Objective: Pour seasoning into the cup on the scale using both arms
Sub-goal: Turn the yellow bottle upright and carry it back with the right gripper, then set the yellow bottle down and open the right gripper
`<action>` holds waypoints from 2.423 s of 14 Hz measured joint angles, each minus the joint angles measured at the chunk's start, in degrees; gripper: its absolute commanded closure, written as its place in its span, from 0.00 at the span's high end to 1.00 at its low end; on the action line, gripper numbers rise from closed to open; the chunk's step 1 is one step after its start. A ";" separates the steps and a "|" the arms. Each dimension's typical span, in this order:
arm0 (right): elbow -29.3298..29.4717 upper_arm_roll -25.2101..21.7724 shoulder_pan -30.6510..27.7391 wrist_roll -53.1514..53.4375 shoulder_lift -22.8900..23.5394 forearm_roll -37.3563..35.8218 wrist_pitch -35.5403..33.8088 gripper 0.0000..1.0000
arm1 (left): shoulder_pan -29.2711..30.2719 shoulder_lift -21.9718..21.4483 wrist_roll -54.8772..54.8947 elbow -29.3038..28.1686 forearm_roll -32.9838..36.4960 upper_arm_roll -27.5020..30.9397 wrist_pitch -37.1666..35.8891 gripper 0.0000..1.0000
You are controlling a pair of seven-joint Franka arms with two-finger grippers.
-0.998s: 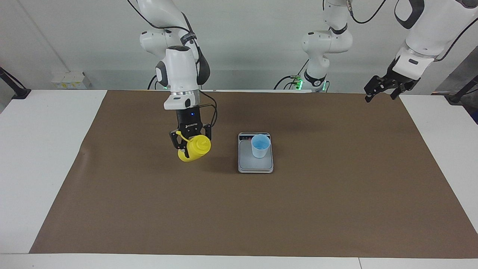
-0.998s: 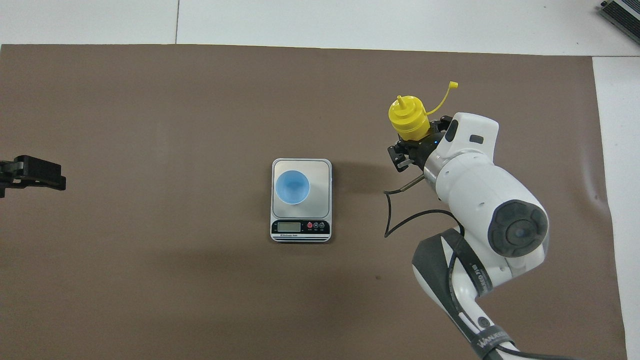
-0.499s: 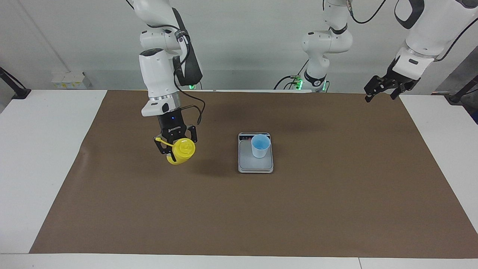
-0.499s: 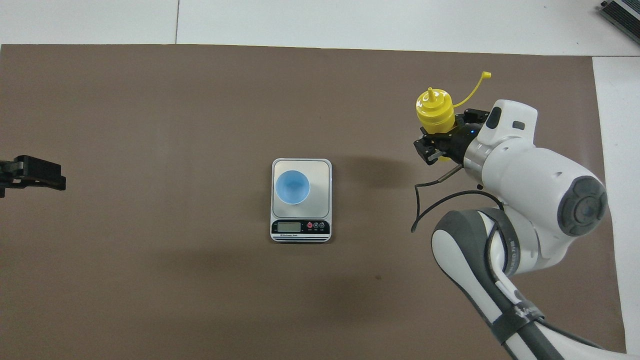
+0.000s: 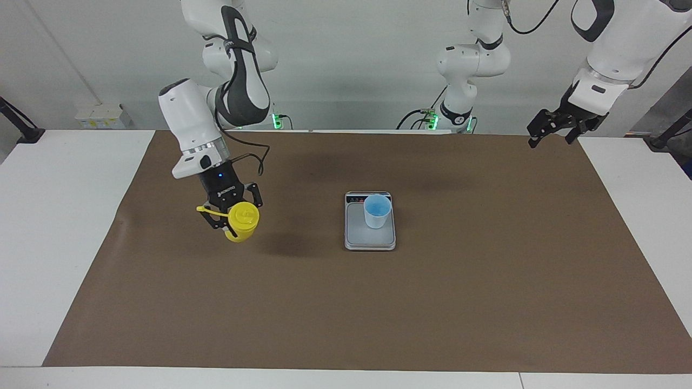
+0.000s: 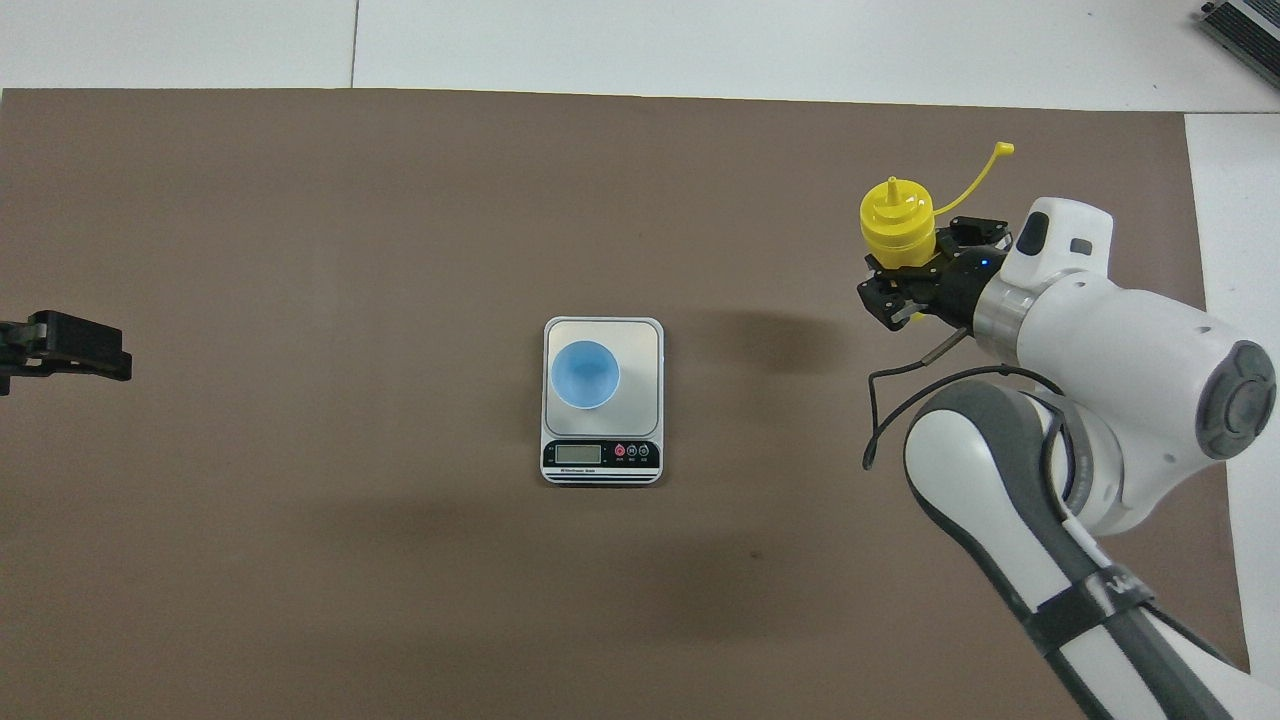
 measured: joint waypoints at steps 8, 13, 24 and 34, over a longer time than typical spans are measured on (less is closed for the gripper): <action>-2.10 -0.06 -7.33 -30.61 1.76 26.34 -7.31 0.15 | 0.00 0.00 0.00 0.00 0.00 0.00 0.00 1.00; -3.33 -0.11 -13.23 -40.12 3.48 31.67 -15.08 0.16 | 0.00 0.00 0.00 0.00 0.00 0.00 0.00 1.00; -4.52 -0.10 -17.60 -52.21 8.62 38.25 -21.85 0.78 | 0.00 0.00 0.00 0.00 0.00 0.00 0.00 1.00; -3.97 -0.12 -19.87 -52.22 7.80 35.49 -22.54 1.00 | 0.00 0.00 0.00 0.00 0.00 0.00 0.00 1.00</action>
